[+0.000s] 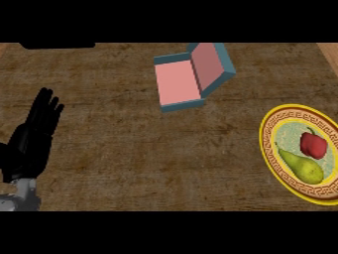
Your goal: Pick the bell pepper from the plate and place it in the cardboard box
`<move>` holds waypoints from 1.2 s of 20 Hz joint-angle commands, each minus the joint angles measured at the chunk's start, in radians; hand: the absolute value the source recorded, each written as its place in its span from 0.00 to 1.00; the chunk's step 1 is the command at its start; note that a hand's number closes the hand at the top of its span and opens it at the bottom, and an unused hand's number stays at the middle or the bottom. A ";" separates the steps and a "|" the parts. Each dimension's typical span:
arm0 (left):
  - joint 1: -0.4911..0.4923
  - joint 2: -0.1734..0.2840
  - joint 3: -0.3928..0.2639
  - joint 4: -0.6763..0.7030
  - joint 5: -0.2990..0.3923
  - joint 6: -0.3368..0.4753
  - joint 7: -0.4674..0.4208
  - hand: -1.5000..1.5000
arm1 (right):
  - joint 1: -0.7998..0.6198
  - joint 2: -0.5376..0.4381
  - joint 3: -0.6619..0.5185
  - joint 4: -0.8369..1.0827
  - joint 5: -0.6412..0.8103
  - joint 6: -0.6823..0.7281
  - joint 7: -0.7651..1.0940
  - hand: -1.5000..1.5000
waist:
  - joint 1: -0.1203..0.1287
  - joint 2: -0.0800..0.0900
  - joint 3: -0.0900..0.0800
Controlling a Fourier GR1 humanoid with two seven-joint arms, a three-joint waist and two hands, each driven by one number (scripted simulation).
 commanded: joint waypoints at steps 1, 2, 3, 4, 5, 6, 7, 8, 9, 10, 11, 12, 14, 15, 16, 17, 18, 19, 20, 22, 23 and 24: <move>-0.035 0.000 -0.003 0.014 -0.004 -0.006 0.019 0.50 | 0.135 -0.144 0.010 -0.127 -0.009 0.138 0.167 0.00 | 0.006 0.000 -0.003; -0.001 0.013 0.016 -0.004 0.011 -0.020 0.015 0.50 | 0.161 -0.146 0.003 -0.148 -0.022 0.164 0.185 0.00 | 0.016 -0.001 -0.002; -0.014 0.002 0.000 -0.026 0.001 -0.005 0.037 0.50 | 0.185 -0.160 -0.016 -0.234 -0.042 0.162 0.253 0.00 | 0.015 -0.002 -0.002; -0.097 -0.012 -0.010 0.034 -0.028 0.020 0.051 0.50 | 0.187 -0.169 -0.009 -0.278 -0.024 0.147 0.298 0.00 | 0.008 0.001 -0.001; -0.080 0.012 0.018 0.006 -0.001 0.005 0.076 0.50 | 0.173 -0.202 -0.037 -0.350 -0.052 0.145 0.381 0.00 | 0.017 0.000 -0.002; -0.076 -0.009 0.018 0.065 -0.008 -0.018 0.027 0.50 | 0.197 -0.158 -0.049 -0.370 -0.044 0.151 0.372 0.00 | 0.016 0.000 0.000; -0.058 -0.013 0.016 0.050 -0.017 -0.023 0.010 0.50 | 0.185 -0.171 -0.098 -0.366 -0.072 0.198 0.368 0.00 | 0.020 -0.001 0.000; -0.009 -0.032 -0.029 -0.043 -0.036 0.007 0.053 0.50 | 0.153 -0.147 -0.067 -0.411 -0.055 0.151 0.430 0.00 | 0.028 -0.002 0.001; -0.006 -0.038 -0.027 -0.032 -0.046 -0.003 0.029 0.50 | 0.064 -0.129 -0.037 -0.311 -0.038 0.180 0.393 0.00 | 0.034 0.000 0.002; -0.063 -0.053 -0.006 0.040 -0.043 -0.001 0.021 0.50 | 0.105 -0.106 -0.055 -0.402 -0.028 0.175 0.412 0.00 | 0.025 0.000 0.001; -0.042 -0.049 -0.007 0.029 -0.031 -0.028 0.002 0.50 | 0.055 -0.121 -0.010 -0.444 0.002 0.124 0.500 0.00 | 0.032 0.001 0.001; -0.056 -0.001 0.029 -0.065 -0.011 -0.012 0.119 0.50 | 0.056 -0.106 -0.031 -0.438 0.008 0.141 0.493 0.00 | 0.033 -0.001 0.001; -0.052 -0.004 0.039 -0.049 -0.019 -0.040 0.102 0.50 | 0.025 -0.100 -0.058 -0.407 0.022 0.199 0.521 0.00 | 0.032 -0.001 0.002; -0.034 -0.025 0.042 0.019 -0.034 -0.068 0.015 0.50 | -0.017 -0.074 -0.030 -0.370 0.058 0.197 0.518 0.00 | 0.032 0.000 0.002; -0.001 -0.030 0.038 -0.024 -0.022 -0.068 0.031 0.50 | 0.055 -0.057 -0.032 -0.510 0.083 0.166 0.584 0.00 | 0.029 -0.001 0.001; -0.037 -0.068 -0.003 0.011 -0.075 -0.028 0.033 0.50 | -0.013 -0.070 -0.015 -0.455 0.115 0.164 0.618 0.00 | 0.031 0.000 0.001; -0.069 -0.041 0.019 -0.047 -0.050 -0.020 0.103 0.50 | -0.096 -0.101 0.011 -0.327 0.117 0.179 0.621 0.00 | 0.040 0.001 0.002; -0.002 -0.050 0.017 -0.056 -0.071 -0.024 0.060 0.50 | -0.028 -0.067 -0.003 -0.389 0.144 0.188 0.633 0.00 | 0.034 0.000 0.002; -0.011 -0.024 0.040 -0.075 -0.044 -0.047 0.098 0.50 | -0.026 -0.018 0.058 -0.421 0.197 0.142 0.652 0.00 | 0.035 0.000 0.002; -0.055 -0.055 0.048 0.006 -0.060 -0.060 0.059 0.50 | -0.126 -0.008 0.025 -0.317 0.185 0.207 0.636 0.00 | 0.033 0.001 0.002; -0.014 -0.070 0.038 0.041 -0.065 -0.085 -0.017 0.50 | -0.147 0.015 0.053 -0.299 0.178 0.203 0.626 0.00 | 0.034 0.001 0.002; -0.052 -0.045 0.049 -0.046 -0.053 -0.064 0.107 0.50 | -0.120 0.037 0.079 -0.426 0.239 0.158 0.709 0.00 | 0.032 0.000 0.002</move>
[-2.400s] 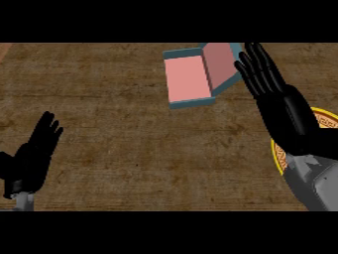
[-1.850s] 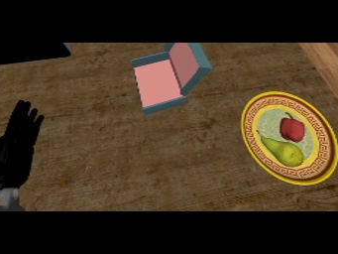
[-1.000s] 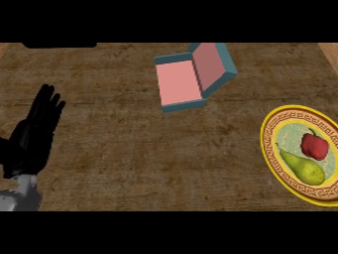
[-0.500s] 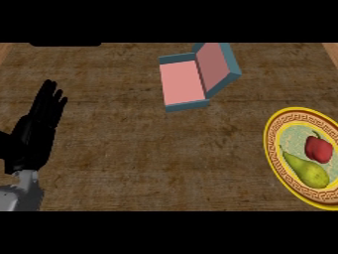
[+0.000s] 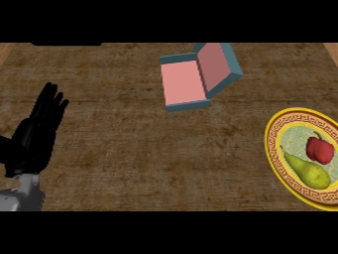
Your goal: Pick the bell pepper from the plate and place it in the cardboard box
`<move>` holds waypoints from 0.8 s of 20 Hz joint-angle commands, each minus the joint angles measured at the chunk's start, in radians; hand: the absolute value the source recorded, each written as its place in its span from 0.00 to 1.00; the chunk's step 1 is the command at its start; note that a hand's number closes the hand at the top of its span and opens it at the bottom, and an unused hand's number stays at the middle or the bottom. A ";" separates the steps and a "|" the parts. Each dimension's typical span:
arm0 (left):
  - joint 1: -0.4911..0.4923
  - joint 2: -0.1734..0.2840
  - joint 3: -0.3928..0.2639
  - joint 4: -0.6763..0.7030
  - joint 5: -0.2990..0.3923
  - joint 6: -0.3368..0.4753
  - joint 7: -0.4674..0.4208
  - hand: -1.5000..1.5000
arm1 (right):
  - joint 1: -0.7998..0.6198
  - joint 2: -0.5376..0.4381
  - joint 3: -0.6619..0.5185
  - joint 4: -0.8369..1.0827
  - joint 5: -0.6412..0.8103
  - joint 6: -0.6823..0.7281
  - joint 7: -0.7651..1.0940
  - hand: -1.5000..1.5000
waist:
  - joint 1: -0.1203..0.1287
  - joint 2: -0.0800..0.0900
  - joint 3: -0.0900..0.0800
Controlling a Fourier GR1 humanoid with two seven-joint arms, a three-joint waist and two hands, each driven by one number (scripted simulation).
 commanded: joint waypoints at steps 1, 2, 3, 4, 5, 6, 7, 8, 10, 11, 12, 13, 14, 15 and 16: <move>-0.014 -0.015 0.029 0.062 -0.010 -0.029 -0.041 0.50 | -0.109 0.057 0.060 0.011 0.083 -0.002 0.082 0.00 | 0.001 0.001 0.000; -0.008 -0.014 0.026 0.040 -0.024 -0.030 -0.014 0.50 | -0.121 0.067 0.035 0.072 0.097 0.036 0.043 0.00 | 0.000 0.000 0.000; 0.010 -0.039 0.014 0.026 -0.034 -0.021 -0.039 0.50 | -0.129 0.080 0.059 0.045 0.128 0.032 0.066 0.00 | 0.000 0.000 0.000; -0.021 -0.054 -0.011 -0.004 -0.064 0.024 0.026 0.50 | -0.169 0.084 0.038 0.080 0.113 0.037 0.088 0.00 | 0.001 0.000 0.000; -0.005 -0.041 0.014 -0.014 -0.041 -0.009 0.042 0.50 | -0.146 0.098 -0.008 0.092 0.109 0.068 0.058 0.00 | -0.001 -0.001 0.000; -0.013 -0.059 0.038 0.105 -0.021 -0.056 -0.073 0.50 | -0.109 0.125 0.024 0.031 0.140 0.054 0.076 0.00 | -0.004 0.000 0.000; -0.005 -0.054 -0.016 -0.087 -0.070 0.027 0.083 0.50 | -0.138 0.143 0.041 0.047 0.173 0.019 0.086 0.00 | 0.000 -0.001 0.000; 0.091 -0.035 0.009 -0.126 -0.037 -0.020 0.042 0.50 | -0.206 0.090 0.018 0.078 0.171 0.039 0.148 0.00 | 0.007 -0.001 0.000; 0.007 -0.059 0.041 0.029 -0.050 -0.051 -0.027 0.50 | -0.144 0.170 0.008 0.024 0.210 0.048 0.112 0.00 | -0.004 -0.001 0.000; -0.004 -0.052 0.044 -0.004 -0.051 -0.044 0.029 0.50 | -0.187 0.178 -0.015 0.115 0.208 0.064 0.042 0.00 | -0.002 -0.001 0.000; 0.034 -0.068 0.029 -0.054 -0.060 -0.033 0.033 0.50 | -0.218 0.184 -0.003 0.102 0.238 0.047 0.114 0.00 | 0.000 -0.001 0.000; -0.055 -0.120 -0.016 0.005 -0.126 0.052 0.047 0.50 | -0.184 0.179 -0.009 0.055 0.216 0.067 0.109 0.00 | -0.005 -0.001 0.000; 0.029 -0.056 0.070 0.067 -0.045 -0.086 -0.077 0.50 | -0.167 0.229 0.018 0.079 0.244 0.047 0.067 0.00 | -0.003 0.000 0.000; -0.001 -0.085 0.026 -0.018 -0.082 -0.021 0.046 0.50 | -0.207 0.204 -0.013 0.169 0.233 0.107 0.022 0.00 | -0.001 -0.001 0.000; 0.038 -0.045 0.087 -0.031 -0.032 -0.082 0.024 0.50 | -0.180 0.231 -0.027 0.102 0.233 0.095 0.049 0.00 | -0.001 -0.001 0.000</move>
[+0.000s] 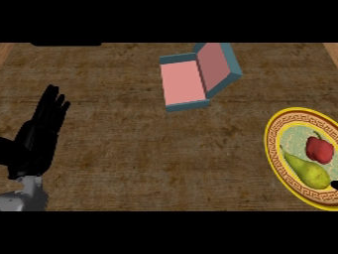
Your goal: Pick the bell pepper from the plate and place it in the cardboard box
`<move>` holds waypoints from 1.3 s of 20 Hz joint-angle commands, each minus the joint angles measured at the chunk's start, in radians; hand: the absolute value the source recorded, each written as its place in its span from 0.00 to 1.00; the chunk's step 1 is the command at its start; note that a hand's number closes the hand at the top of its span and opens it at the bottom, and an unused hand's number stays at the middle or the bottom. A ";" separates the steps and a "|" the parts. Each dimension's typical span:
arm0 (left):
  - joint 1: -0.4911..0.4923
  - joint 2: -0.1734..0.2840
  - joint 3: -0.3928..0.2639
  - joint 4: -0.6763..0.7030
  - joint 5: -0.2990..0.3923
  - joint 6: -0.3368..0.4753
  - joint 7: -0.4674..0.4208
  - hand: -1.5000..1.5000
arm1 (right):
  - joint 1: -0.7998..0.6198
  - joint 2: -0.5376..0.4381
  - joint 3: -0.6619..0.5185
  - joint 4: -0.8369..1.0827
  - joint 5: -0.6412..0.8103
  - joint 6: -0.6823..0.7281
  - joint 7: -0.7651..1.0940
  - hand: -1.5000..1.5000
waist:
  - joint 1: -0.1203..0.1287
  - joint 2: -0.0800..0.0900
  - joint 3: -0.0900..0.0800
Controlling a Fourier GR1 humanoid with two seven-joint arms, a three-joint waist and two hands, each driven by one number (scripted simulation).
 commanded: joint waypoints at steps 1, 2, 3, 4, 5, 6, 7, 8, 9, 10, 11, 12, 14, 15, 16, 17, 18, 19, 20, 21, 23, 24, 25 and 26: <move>-0.054 0.014 0.043 0.076 0.004 -0.045 -0.010 0.50 | -0.030 0.081 0.020 0.049 0.072 -0.017 -0.039 0.00 | -0.001 0.001 0.000; -0.001 -0.044 -0.011 0.064 -0.043 -0.012 -0.062 0.50 | -0.110 0.041 0.001 0.108 0.052 0.023 -0.015 0.00 | 0.002 0.001 0.000; -0.015 -0.012 0.026 -0.002 -0.029 -0.019 0.014 0.50 | -0.063 0.057 -0.034 0.083 0.043 0.059 -0.045 0.00 | 0.000 0.000 0.000; 0.044 -0.056 -0.043 -0.078 -0.059 0.018 0.033 0.50 | -0.057 0.056 -0.010 0.030 0.055 0.053 0.027 0.00 | 0.002 -0.001 0.000; -0.090 -0.001 0.071 0.111 0.005 -0.052 -0.016 0.50 | -0.068 0.068 -0.006 0.014 0.079 0.042 0.040 0.00 | -0.002 0.001 0.000; 0.033 -0.026 0.020 0.023 -0.032 -0.054 -0.053 0.50 | -0.099 0.094 0.014 0.076 0.104 0.035 0.011 0.00 | 0.002 0.000 0.000; -0.021 -0.052 0.012 0.049 -0.057 -0.021 -0.037 0.50 | -0.112 0.074 -0.026 0.053 0.106 0.056 0.048 0.00 | 0.000 0.000 0.000; 0.046 -0.050 0.002 -0.063 -0.046 -0.015 0.012 0.50 | -0.114 0.069 -0.034 0.130 0.110 0.062 -0.029 0.00 | 0.003 0.000 0.000; 0.038 -0.028 0.036 0.005 -0.029 -0.063 -0.037 0.50 | -0.063 0.095 -0.029 0.070 0.139 0.047 0.001 0.00 | 0.000 0.000 0.000; 0.025 0.005 0.063 -0.032 0.002 -0.074 0.033 0.50 | -0.137 0.065 -0.023 0.148 0.149 0.054 0.021 0.00 | 0.004 0.000 0.000; 0.026 -0.021 0.056 -0.028 -0.009 -0.066 0.021 0.50 | -0.129 0.109 0.006 0.078 0.190 0.031 0.062 0.00 | 0.002 0.000 0.000; -0.018 -0.039 0.036 0.013 -0.042 -0.045 0.018 0.50 | -0.146 0.120 0.005 0.161 0.196 0.033 -0.006 0.00 | 0.001 0.000 0.000; 0.004 -0.065 0.029 0.071 -0.061 -0.055 -0.076 0.50 | -0.079 0.124 -0.043 0.165 0.164 0.055 -0.074 0.00 | -0.001 0.000 0.000; -0.005 -0.065 0.035 0.029 -0.062 -0.048 -0.019 0.50 | -0.134 0.107 -0.062 0.110 0.165 0.086 0.025 0.00 | 0.000 0.000 0.000; 0.032 -0.065 0.030 -0.027 -0.070 -0.038 0.000 0.50 | -0.140 0.130 -0.047 0.184 0.194 0.062 -0.049 0.00 | 0.002 0.000 0.000; -0.052 -0.038 0.059 0.021 -0.045 -0.058 0.044 0.50 | -0.131 0.157 -0.030 0.132 0.199 0.046 -0.004 0.00 | 0.000 0.000 0.000; 0.064 -0.075 -0.004 -0.112 -0.080 -0.025 0.075 0.50 | -0.146 0.130 -0.039 0.154 0.211 0.062 0.000 0.00 | 0.003 -0.001 0.000; -0.055 -0.055 0.045 0.051 -0.060 -0.053 0.019 0.50 | -0.182 0.059 -0.115 0.250 0.132 0.127 -0.075 0.00 | 0.000 0.001 0.000; -0.055 -0.052 0.072 0.056 -0.049 -0.066 -0.009 0.50 | -0.194 0.113 -0.074 0.258 0.178 0.093 -0.081 0.00 | 0.001 0.001 0.000; 0.019 -0.037 0.077 0.053 -0.032 -0.106 -0.045 0.50 | -0.181 0.152 -0.038 0.300 0.203 0.061 -0.125 0.00 | 0.003 0.001 0.000; -0.016 -0.042 0.078 0.011 -0.038 -0.084 0.031 0.50 | -0.231 0.143 -0.038 0.219 0.208 0.082 -0.001 0.00 | 0.002 0.000 0.000; -0.027 -0.058 0.055 -0.030 -0.073 -0.048 0.064 0.50 | -0.237 0.103 -0.075 0.277 0.193 0.116 -0.061 0.00 | 0.002 0.000 0.000; 0.007 -0.065 0.055 0.043 -0.069 -0.089 -0.029 0.50 | -0.253 0.142 -0.028 0.286 0.243 0.075 -0.034 0.00 | 0.003 0.000 0.000; -0.011 -0.045 0.089 0.065 -0.055 -0.105 -0.054 0.50 | -0.219 0.166 -0.061 0.336 0.213 0.055 -0.130 0.00 | 0.002 0.001 0.000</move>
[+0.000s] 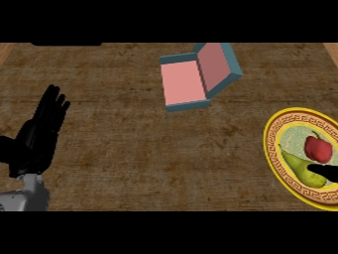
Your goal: Pick the bell pepper from the plate and place it in the cardboard box
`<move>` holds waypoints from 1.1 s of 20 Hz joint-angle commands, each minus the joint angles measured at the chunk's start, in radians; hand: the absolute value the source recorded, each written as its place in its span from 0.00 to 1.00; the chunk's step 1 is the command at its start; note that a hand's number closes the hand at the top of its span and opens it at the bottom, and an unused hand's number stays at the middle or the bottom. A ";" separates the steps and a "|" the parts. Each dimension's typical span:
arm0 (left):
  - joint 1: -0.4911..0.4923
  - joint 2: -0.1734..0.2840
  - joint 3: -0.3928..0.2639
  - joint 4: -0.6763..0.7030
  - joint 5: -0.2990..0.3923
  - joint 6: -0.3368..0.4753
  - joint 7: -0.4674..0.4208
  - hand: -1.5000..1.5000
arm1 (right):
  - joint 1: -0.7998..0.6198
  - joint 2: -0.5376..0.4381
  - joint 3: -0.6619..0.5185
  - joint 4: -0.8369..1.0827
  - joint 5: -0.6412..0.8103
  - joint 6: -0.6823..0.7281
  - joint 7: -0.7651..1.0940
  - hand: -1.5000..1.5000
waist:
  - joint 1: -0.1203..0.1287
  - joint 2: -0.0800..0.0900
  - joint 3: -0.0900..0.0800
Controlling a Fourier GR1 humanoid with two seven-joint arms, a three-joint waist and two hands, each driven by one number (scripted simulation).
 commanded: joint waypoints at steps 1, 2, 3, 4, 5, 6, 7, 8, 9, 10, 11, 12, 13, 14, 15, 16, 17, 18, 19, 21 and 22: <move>-0.053 -0.012 0.024 0.049 0.007 0.001 0.004 0.50 | -0.014 0.036 0.013 0.065 0.038 -0.022 -0.056 0.00 | -0.001 0.001 0.001; 0.056 -0.011 0.016 -0.028 0.019 -0.031 -0.010 0.50 | 0.020 0.035 0.007 0.015 0.024 0.005 -0.026 0.00 | 0.000 0.000 0.001; -0.007 -0.044 -0.012 0.048 -0.038 0.016 -0.038 0.50 | 0.013 0.038 0.012 0.004 0.049 -0.008 -0.017 0.00 | -0.002 0.001 0.001; -0.016 -0.018 0.003 -0.028 -0.018 0.005 0.029 0.50 | -0.038 0.007 -0.018 0.046 0.032 0.009 -0.002 0.00 | 0.000 0.000 0.001; 0.027 -0.049 -0.037 -0.078 -0.041 0.029 0.041 0.50 | 0.018 0.006 -0.022 -0.026 -0.003 0.057 0.005 0.00 | -0.001 0.000 0.001; -0.050 -0.020 0.019 0.043 -0.021 0.013 0.011 0.50 | -0.074 0.005 -0.034 0.164 0.000 0.020 -0.090 0.00 | 0.001 0.001 0.001; -0.012 -0.005 0.028 -0.015 0.009 -0.025 0.046 0.50 | -0.039 0.029 0.001 0.057 0.040 0.013 -0.016 0.00 | 0.000 0.000 0.001; 0.027 -0.013 0.026 -0.017 0.003 -0.038 -0.009 0.50 | -0.034 0.044 0.007 0.056 0.050 0.000 -0.007 0.00 | 0.001 0.000 0.001; 0.022 -0.040 -0.007 -0.031 -0.030 -0.001 0.003 0.50 | -0.029 0.077 0.019 0.061 0.063 -0.037 -0.033 0.00 | 0.000 0.000 0.001; -0.046 -0.040 -0.001 0.003 -0.032 0.015 0.033 0.50 | -0.028 0.043 0.004 0.090 0.058 0.000 -0.058 0.00 | -0.001 0.001 0.001; -0.023 -0.009 0.030 -0.008 -0.013 -0.020 0.040 0.50 | -0.027 0.016 -0.027 0.057 0.024 0.040 -0.026 0.00 | -0.001 0.000 0.001; 0.002 -0.059 -0.017 -0.005 -0.044 0.013 -0.007 0.50 | -0.074 0.083 0.034 0.156 0.105 -0.064 -0.053 0.00 | 0.003 0.001 0.001; -0.009 -0.007 0.036 -0.046 -0.001 -0.021 0.049 0.50 | -0.084 0.043 0.003 0.171 0.074 -0.022 -0.067 0.00 | 0.002 0.001 0.001; 0.042 -0.013 0.036 -0.046 0.009 -0.046 0.020 0.50 | -0.065 0.042 0.000 0.153 0.073 -0.019 -0.081 0.00 | 0.002 0.000 0.001; -0.007 -0.044 0.007 -0.040 -0.029 0.009 0.045 0.50 | -0.051 0.065 0.026 0.109 0.092 -0.026 -0.045 0.00 | 0.000 0.000 0.001; 0.028 -0.057 -0.021 -0.057 -0.063 0.019 0.027 0.50 | -0.086 0.003 -0.009 0.151 0.071 0.015 -0.070 0.00 | 0.001 0.000 0.001; 0.020 -0.032 0.017 -0.005 -0.028 -0.031 -0.011 0.50 | -0.070 0.059 0.020 0.126 0.100 -0.037 -0.063 0.00 | 0.000 0.001 0.001; 0.021 -0.044 -0.012 -0.081 -0.047 0.002 0.052 0.50 | -0.060 0.090 0.029 0.144 0.110 -0.068 -0.078 0.00 | 0.001 0.000 0.001; -0.036 -0.038 0.022 -0.004 -0.025 -0.010 0.019 0.50 | -0.087 0.064 0.017 0.182 0.103 -0.051 -0.092 0.00 | 0.000 0.001 0.001; -0.027 -0.023 0.033 -0.019 -0.015 -0.028 0.039 0.50 | -0.039 0.038 0.007 0.120 0.086 -0.007 -0.102 1.00 | -0.001 0.000 0.001; 0.055 -0.032 0.020 -0.066 -0.019 -0.040 0.023 0.50 | -0.065 0.051 0.013 0.189 0.107 -0.041 -0.141 1.00 | 0.001 0.000 0.001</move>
